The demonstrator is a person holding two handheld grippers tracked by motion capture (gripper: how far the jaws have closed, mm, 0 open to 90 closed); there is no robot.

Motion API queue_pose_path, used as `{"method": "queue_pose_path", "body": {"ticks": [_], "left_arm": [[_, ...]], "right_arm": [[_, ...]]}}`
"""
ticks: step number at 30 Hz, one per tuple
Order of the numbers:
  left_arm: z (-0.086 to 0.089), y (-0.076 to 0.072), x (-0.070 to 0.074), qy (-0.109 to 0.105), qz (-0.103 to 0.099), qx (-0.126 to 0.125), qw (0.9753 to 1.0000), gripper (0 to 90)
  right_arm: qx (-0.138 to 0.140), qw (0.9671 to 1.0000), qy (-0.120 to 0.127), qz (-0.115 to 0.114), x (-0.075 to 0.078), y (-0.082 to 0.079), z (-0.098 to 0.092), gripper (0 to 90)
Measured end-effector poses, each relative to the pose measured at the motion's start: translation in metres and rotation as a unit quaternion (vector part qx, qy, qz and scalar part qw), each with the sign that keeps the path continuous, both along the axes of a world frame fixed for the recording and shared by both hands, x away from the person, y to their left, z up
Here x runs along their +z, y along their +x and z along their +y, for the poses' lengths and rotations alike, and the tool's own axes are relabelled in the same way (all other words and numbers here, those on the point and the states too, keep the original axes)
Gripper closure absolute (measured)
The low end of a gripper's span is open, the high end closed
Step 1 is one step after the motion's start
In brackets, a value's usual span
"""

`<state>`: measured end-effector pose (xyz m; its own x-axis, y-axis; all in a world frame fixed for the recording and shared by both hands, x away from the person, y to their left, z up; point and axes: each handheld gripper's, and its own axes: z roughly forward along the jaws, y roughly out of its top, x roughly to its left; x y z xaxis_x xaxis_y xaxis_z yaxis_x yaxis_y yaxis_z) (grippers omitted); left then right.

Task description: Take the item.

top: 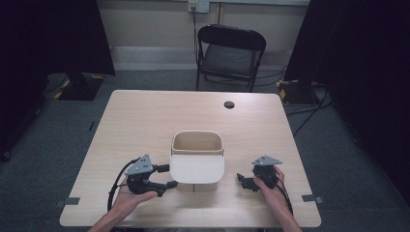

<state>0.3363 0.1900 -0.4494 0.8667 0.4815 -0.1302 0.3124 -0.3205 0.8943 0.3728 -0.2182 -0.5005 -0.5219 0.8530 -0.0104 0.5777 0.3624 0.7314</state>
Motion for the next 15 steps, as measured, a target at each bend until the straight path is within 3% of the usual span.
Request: {"method": "queue_pose_path", "body": {"ticks": [15], "left_arm": [[0.0007, 0.0013, 0.0047, -0.008, 0.003, 0.002, 1.0000, 31.1]], "right_arm": [[0.000, 1.0000, 0.000, 0.000, 0.0000, 0.0000, 0.0000, 12.0]]}}
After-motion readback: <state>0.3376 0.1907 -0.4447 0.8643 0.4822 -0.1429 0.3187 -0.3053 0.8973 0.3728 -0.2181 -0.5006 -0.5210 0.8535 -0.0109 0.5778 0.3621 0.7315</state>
